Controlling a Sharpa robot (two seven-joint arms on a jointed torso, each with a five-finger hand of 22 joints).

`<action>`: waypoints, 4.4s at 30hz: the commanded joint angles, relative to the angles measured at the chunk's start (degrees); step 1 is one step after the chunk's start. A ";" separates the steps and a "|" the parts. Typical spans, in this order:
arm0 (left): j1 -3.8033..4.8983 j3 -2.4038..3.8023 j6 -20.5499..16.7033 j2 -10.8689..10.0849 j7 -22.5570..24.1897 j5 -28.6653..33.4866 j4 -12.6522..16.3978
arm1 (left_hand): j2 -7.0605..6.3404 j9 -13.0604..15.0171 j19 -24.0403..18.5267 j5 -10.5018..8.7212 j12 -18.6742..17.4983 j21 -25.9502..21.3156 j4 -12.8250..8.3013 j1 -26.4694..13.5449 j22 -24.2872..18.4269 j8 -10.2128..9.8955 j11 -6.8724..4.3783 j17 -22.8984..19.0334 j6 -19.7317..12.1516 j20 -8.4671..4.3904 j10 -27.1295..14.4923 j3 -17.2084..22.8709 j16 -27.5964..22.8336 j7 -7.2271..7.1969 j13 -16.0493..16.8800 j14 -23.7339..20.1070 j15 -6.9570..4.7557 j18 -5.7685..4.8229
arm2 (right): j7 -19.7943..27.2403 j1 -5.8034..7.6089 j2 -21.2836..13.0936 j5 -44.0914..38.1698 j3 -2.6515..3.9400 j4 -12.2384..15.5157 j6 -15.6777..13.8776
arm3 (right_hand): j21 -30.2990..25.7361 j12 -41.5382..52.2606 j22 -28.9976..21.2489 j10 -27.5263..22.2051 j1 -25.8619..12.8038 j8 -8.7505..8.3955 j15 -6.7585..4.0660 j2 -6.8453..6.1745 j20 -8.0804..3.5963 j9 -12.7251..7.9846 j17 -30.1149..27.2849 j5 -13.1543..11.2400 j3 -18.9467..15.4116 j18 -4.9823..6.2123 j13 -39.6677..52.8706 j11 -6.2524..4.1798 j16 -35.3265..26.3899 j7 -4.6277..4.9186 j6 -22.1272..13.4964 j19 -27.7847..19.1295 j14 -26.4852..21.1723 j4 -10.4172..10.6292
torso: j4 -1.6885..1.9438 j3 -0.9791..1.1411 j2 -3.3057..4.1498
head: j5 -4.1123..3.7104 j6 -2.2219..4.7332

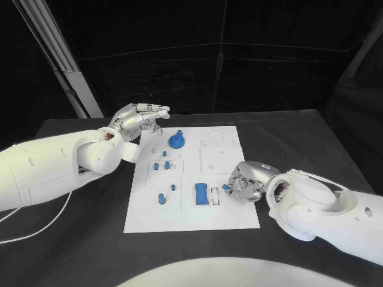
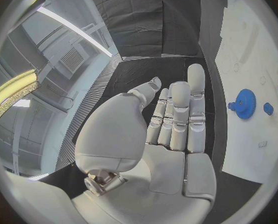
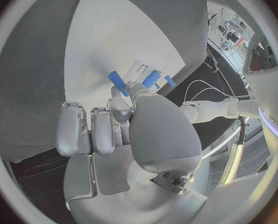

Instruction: Assemble the parts on the task board

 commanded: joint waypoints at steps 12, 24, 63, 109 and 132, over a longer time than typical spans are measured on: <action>0.08 0.05 0.69 0.02 0.09 0.13 0.17 | 0.53 -0.07 -0.20 0.36 0.19 -0.35 -0.02 0.32 -0.08 0.27 0.04 -0.12 -0.31 0.07 -0.51 -0.32 -0.06 0.01 0.04 -0.57 0.02 0.80 | -1.22 0.07 1.84 13.92 0.00 -1.09 -3.49 | 0.93 1.80 1.59 1.58 -4.99 -0.04 -0.72 -1.25 -0.21 0.57 1.14 0.13 -0.21 -0.73 1.50 -0.47 1.05 -0.82 2.78 1.13 3.52 2.00 | 0.00 0.05 -0.01 | 0.16 -0.32; 0.09 0.05 0.79 0.14 0.00 0.13 0.09 | 0.54 -0.06 -0.19 0.36 0.22 -0.36 -0.05 0.36 -0.09 0.29 0.03 -0.11 -0.33 0.07 -0.53 -0.31 -0.04 0.01 0.04 -0.57 0.02 0.80 | -1.33 0.08 2.86 15.38 0.01 -1.56 -3.67 | 1.23 2.30 2.08 2.02 -6.74 0.12 -0.95 -1.23 -0.44 0.99 1.52 0.09 -0.85 -0.84 2.03 -0.73 1.34 -1.14 3.54 1.42 3.60 2.74 | -0.06 0.04 0.00 | 0.22 -0.45; 0.11 0.05 1.10 0.10 -0.34 0.13 0.16 | 0.58 -0.06 -0.17 0.36 0.34 -0.41 -0.07 0.37 -0.13 0.38 0.06 -0.24 -0.39 0.08 -0.63 -0.35 -0.03 0.04 0.03 -0.63 0.04 0.80 | -1.73 0.09 5.24 13.70 0.01 -4.00 -0.15 | 0.18 0.91 0.53 1.68 -14.65 -0.24 -0.98 -0.76 -0.47 2.48 0.19 -11.08 -8.99 -0.47 1.79 -0.68 0.22 -1.26 3.73 0.39 3.26 3.96 | -0.05 0.06 -0.05 | 0.35 -0.67; 0.09 0.04 1.15 0.15 -0.68 0.13 -0.03 | 0.59 -0.07 -0.16 0.34 0.41 -0.45 -0.02 0.29 -0.17 0.43 0.10 -0.33 -0.46 0.09 -0.73 -0.42 -0.03 0.07 0.02 -0.67 0.06 0.79 | -0.56 0.08 2.93 12.92 0.00 -1.83 3.22 | 0.07 0.37 0.71 1.81 -8.37 0.15 -1.14 2.31 -0.67 4.93 0.24 -14.80 -17.05 -0.49 2.42 -0.91 0.08 -1.47 3.90 0.47 3.33 0.42 | 0.00 0.03 -0.07 | 0.23 -0.61; 0.09 0.04 1.16 0.27 -0.84 0.13 -0.14 | 0.69 -0.08 -0.13 0.36 0.54 -0.51 0.04 0.22 -0.22 0.51 0.12 -0.41 -0.56 0.11 -0.86 -0.47 0.02 0.09 0.00 -0.71 0.09 0.78 | -0.63 0.08 4.22 12.13 0.00 -4.35 3.63 | 0.03 0.34 0.73 1.85 -6.25 0.17 -1.16 3.86 -0.66 5.26 0.30 -14.73 -17.50 -0.48 2.57 -0.97 0.10 -1.53 3.86 0.46 3.35 -0.49 | 0.05 0.09 -0.04 | 0.32 -0.66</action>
